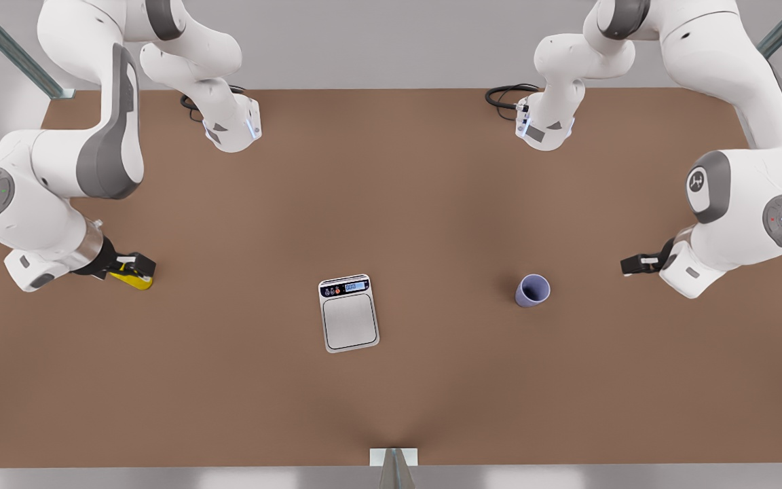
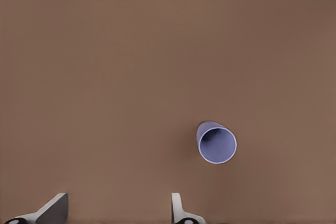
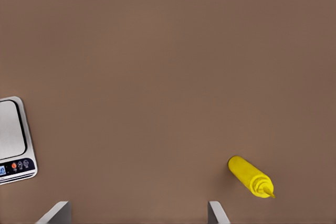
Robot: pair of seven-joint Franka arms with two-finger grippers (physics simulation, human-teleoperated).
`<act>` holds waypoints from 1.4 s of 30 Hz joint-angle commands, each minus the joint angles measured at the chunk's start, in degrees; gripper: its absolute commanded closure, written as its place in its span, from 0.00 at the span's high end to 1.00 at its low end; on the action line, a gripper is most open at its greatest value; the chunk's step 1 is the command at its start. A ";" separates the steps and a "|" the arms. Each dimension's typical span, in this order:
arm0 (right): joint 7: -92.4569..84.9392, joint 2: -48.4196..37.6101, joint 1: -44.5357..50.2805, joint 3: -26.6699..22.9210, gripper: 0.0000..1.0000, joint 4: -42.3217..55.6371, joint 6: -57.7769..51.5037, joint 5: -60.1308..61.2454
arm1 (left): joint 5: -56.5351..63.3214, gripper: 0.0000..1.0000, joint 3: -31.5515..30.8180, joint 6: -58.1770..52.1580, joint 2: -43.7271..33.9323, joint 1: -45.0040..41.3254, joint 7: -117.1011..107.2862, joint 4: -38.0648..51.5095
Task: Move cup to the weight, pick up sauce bottle, pour sauce
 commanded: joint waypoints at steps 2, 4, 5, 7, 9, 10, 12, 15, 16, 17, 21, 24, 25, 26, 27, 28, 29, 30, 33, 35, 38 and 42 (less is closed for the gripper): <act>-0.09 0.00 0.00 0.00 1.00 -0.02 0.00 0.00 | 0.19 1.00 0.00 0.00 0.13 -0.03 -0.05 -0.08; -0.44 0.08 -0.09 0.00 1.00 -0.10 0.00 0.00 | -0.16 1.00 0.00 4.30 -0.14 -0.20 -0.05 -4.12; -0.44 0.08 -0.09 0.00 1.00 -0.19 -0.09 -0.09 | -0.16 1.00 -0.09 5.88 -0.31 -0.20 -0.05 -6.15; -0.62 0.17 -0.09 0.00 1.00 -0.28 0.00 0.00 | -2.45 1.00 -0.70 11.59 -0.84 -0.38 -0.58 -11.85; -0.79 0.43 -0.35 0.00 1.00 -0.28 0.00 -0.09 | -2.36 1.00 -0.70 20.04 -2.60 -1.61 -0.75 -20.56; -0.79 0.61 -0.35 0.00 1.00 -0.37 0.00 -0.09 | -2.36 1.00 -0.70 20.13 -2.16 -2.22 -0.93 -20.65; -2.19 0.96 -1.23 0.00 1.00 -0.46 -0.09 -0.09 | -2.45 1.00 -0.70 25.83 -2.25 -3.02 -1.28 -25.31; -9.30 0.87 -2.81 0.00 1.00 -2.04 0.18 -0.18 | -2.45 1.00 -0.70 31.46 -0.75 -5.21 -1.80 -28.39; -13.18 0.88 -3.78 0.00 1.00 -2.39 0.61 -0.18 | -2.36 1.00 -0.70 32.87 0.04 -5.56 -3.21 -28.56; -17.40 0.87 -4.57 0.00 1.00 -2.83 0.88 -0.26 | -2.45 1.00 -0.70 34.62 1.18 -6.27 -4.62 -28.56; -39.78 0.87 -9.49 0.00 1.00 -4.06 1.58 -1.14 | -2.45 1.00 -0.70 41.30 2.50 -7.68 -5.41 -32.16; -61.67 0.17 -19.58 0.08 1.00 -8.62 2.02 5.08 | -2.45 0.97 -0.70 43.51 4.25 -8.47 -6.64 -32.17; -70.11 0.35 -23.89 0.08 1.00 -10.56 2.02 8.52 | -2.45 0.92 -0.70 43.68 4.70 -9.25 -7.43 -32.17; -74.86 0.43 -26.79 0.08 1.00 -12.05 2.02 11.76 | -2.45 0.91 -0.70 43.94 5.05 -9.43 -7.87 -32.17; -81.54 0.52 -31.10 0.08 1.00 -14.51 2.11 15.64 | -2.45 0.84 -0.62 45.00 5.92 -9.96 -8.05 -32.34; -86.38 0.52 -34.44 0.00 1.00 -17.32 2.89 18.27 | -2.45 0.74 -0.61 45.09 6.45 -10.05 -8.05 -32.34; -90.52 0.17 -37.00 0.00 1.00 -20.93 4.83 20.30 | -2.45 0.65 -0.61 45.26 6.98 -10.14 -8.05 -32.34; -94.20 0.78 -39.28 0.00 1.00 -22.51 7.02 22.22 | -2.45 0.61 -0.61 46.23 7.77 -10.14 -8.05 -32.34; -114.33 6.32 -47.19 0.00 1.00 -26.21 10.72 34.01 | -1.92 0.37 -0.61 47.55 9.35 -10.31 -7.87 -32.43; -127.34 11.15 -50.71 0.00 1.00 -26.12 11.78 41.03 | -1.92 0.39 -0.53 47.99 9.97 -10.31 -7.43 -32.52; -138.95 18.10 -53.09 0.08 1.00 -26.21 8.70 49.13 | -1.92 0.21 -0.53 48.60 10.32 -10.31 -6.99 -32.52; -140.71 22.32 -53.17 0.08 1.00 -26.12 6.77 52.29 | -1.92 0.21 -0.53 48.87 10.50 -10.31 -6.99 -32.52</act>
